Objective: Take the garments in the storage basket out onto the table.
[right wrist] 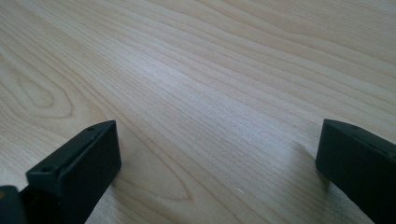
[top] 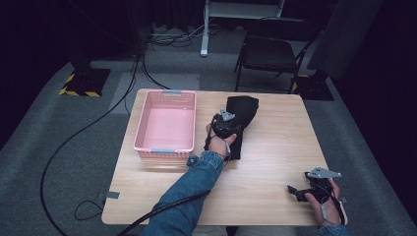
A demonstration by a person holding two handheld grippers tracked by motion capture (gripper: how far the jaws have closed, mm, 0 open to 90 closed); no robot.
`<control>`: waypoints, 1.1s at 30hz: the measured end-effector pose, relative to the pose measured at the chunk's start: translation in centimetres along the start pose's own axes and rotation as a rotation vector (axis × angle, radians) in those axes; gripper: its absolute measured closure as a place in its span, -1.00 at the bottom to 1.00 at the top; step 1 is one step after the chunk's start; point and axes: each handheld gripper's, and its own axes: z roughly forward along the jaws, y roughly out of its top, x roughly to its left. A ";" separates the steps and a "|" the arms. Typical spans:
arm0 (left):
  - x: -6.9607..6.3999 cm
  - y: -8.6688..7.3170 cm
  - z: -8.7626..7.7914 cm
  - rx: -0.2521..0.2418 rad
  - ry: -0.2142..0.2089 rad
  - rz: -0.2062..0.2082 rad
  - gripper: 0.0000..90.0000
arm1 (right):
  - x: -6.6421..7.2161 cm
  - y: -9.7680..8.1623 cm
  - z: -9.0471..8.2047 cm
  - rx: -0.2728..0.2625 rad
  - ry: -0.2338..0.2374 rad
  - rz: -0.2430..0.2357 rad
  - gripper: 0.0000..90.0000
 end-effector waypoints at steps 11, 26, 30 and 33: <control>-0.2 -0.9 1.2 0.028 -0.006 -0.019 0.12 | 0.0 0.0 0.0 0.000 0.000 0.000 -1.00; -0.6 -1.3 1.8 0.035 0.009 -0.018 0.00 | 0.0 0.0 0.0 0.000 0.002 -0.002 -1.00; -0.3 -1.0 1.7 0.023 0.017 -0.058 -0.51 | 0.0 0.0 0.0 0.000 0.002 -0.002 -1.00; -0.3 -0.9 1.6 0.021 0.016 -0.048 -0.54 | 0.0 0.0 0.0 0.000 0.002 -0.002 -1.00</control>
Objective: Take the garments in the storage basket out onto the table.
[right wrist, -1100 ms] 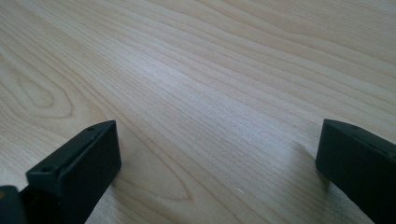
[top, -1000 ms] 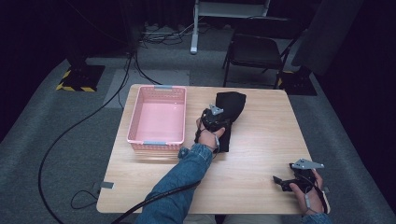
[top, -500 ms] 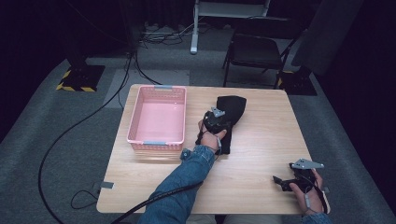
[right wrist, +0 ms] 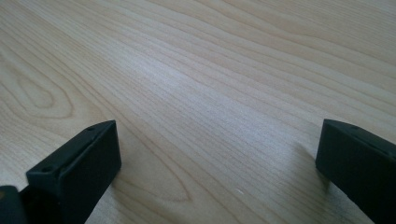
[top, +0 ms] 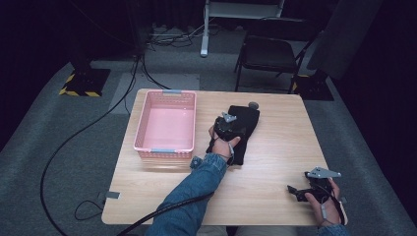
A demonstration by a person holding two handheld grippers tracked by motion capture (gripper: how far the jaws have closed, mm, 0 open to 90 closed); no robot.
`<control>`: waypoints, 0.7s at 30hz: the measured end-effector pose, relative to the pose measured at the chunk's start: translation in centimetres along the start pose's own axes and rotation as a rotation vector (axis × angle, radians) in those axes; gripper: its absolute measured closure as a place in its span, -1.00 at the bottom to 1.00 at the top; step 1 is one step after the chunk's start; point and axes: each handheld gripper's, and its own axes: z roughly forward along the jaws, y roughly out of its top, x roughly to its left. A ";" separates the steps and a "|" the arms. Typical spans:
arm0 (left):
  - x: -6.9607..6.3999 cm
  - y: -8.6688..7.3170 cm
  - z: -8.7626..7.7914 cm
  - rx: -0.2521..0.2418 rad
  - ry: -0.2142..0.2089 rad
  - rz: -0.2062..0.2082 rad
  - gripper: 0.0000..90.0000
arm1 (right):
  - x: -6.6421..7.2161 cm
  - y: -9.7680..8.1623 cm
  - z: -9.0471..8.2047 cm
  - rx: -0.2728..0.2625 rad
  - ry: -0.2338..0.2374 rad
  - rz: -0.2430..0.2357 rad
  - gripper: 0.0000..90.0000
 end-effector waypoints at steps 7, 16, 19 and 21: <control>-0.2 0.1 -0.5 -0.012 -0.011 0.006 -0.63 | 0.0 0.0 0.0 0.000 0.000 0.000 -1.00; -0.6 0.8 -2.1 -0.041 -0.025 0.031 -0.71 | 0.0 0.0 0.0 0.000 0.000 -0.001 -1.00; -0.9 1.0 -2.7 -0.052 -0.034 0.040 -0.71 | 0.0 0.0 0.0 0.000 0.000 -0.001 -1.00; -1.1 1.0 -3.1 -0.059 -0.041 0.049 -0.72 | 0.0 0.0 0.0 0.000 0.000 -0.001 -1.00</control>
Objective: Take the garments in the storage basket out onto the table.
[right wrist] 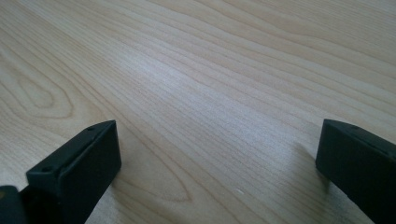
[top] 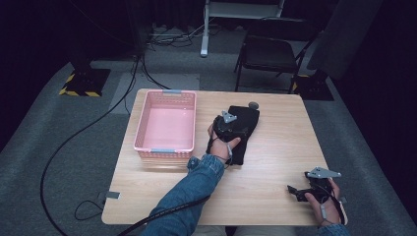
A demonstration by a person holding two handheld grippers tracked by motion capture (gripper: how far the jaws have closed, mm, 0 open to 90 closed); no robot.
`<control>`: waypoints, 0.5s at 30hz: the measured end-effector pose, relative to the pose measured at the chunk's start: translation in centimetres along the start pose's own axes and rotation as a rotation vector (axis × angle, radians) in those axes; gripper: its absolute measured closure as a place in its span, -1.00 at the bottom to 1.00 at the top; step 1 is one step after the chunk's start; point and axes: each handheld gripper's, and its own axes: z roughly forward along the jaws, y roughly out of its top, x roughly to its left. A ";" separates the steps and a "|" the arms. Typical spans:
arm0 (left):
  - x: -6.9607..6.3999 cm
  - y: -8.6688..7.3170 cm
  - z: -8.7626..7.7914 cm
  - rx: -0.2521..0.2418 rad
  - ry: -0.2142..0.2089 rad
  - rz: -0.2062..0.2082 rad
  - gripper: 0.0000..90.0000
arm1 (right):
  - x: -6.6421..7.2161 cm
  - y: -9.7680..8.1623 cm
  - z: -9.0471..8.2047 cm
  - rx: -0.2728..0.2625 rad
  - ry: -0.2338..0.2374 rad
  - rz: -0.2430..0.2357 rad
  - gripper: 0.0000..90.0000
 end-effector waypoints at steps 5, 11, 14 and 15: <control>-0.4 0.0 -0.8 0.002 -0.020 0.008 -0.73 | 0.0 0.0 0.0 0.000 0.000 0.000 -1.00; -0.7 0.0 -1.7 0.002 -0.040 0.001 -0.81 | 0.0 0.0 0.0 0.000 0.000 -0.001 -1.00; -0.9 0.0 -2.3 -0.003 -0.044 0.012 -0.84 | 0.0 0.0 0.0 0.000 0.001 -0.001 -1.00; -0.9 0.0 -2.5 -0.006 -0.044 0.017 -0.84 | 0.0 0.0 0.0 0.000 0.000 -0.001 -1.00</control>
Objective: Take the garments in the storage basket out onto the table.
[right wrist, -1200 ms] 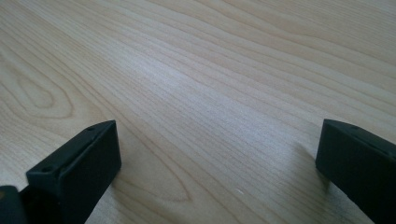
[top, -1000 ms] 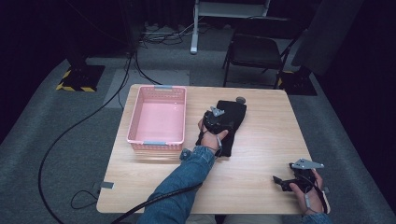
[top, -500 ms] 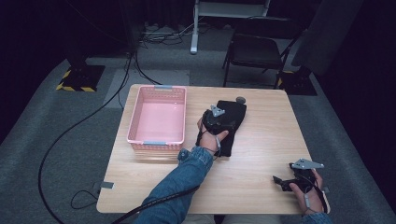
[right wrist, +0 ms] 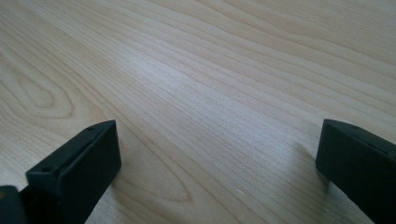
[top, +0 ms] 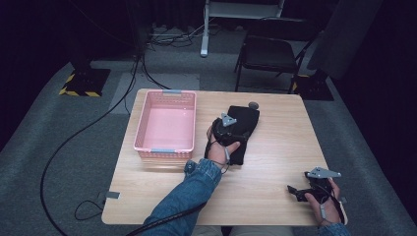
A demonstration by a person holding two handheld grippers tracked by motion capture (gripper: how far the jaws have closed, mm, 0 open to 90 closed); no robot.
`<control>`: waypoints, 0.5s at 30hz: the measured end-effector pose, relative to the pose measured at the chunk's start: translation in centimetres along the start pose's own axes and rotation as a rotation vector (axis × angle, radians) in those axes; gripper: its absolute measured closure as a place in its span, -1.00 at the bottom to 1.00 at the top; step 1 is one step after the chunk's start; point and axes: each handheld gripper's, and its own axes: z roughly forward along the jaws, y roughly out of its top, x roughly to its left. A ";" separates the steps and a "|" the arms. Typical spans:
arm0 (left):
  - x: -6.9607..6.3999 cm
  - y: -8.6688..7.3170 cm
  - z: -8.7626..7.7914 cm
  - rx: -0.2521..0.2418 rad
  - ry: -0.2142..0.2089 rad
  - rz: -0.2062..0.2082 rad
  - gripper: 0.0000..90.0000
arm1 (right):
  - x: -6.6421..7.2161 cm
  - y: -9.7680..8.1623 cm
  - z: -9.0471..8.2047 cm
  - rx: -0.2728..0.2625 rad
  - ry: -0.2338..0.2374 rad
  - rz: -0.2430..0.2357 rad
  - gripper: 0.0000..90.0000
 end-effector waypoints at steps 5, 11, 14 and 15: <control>-0.2 -0.1 -1.0 -0.008 0.001 0.022 -0.88 | 0.0 0.0 0.0 0.000 0.000 0.000 -1.00; -0.1 -0.4 -2.2 -0.013 0.004 0.040 -0.88 | 0.0 0.0 0.0 0.000 0.001 -0.001 -1.00; 0.0 -0.5 -2.8 -0.011 -0.002 0.043 -0.88 | 0.0 0.0 0.0 0.000 0.001 -0.001 -1.00; 0.0 -0.5 -2.9 -0.012 -0.005 0.043 -0.88 | 0.0 0.0 0.0 0.000 0.001 -0.001 -1.00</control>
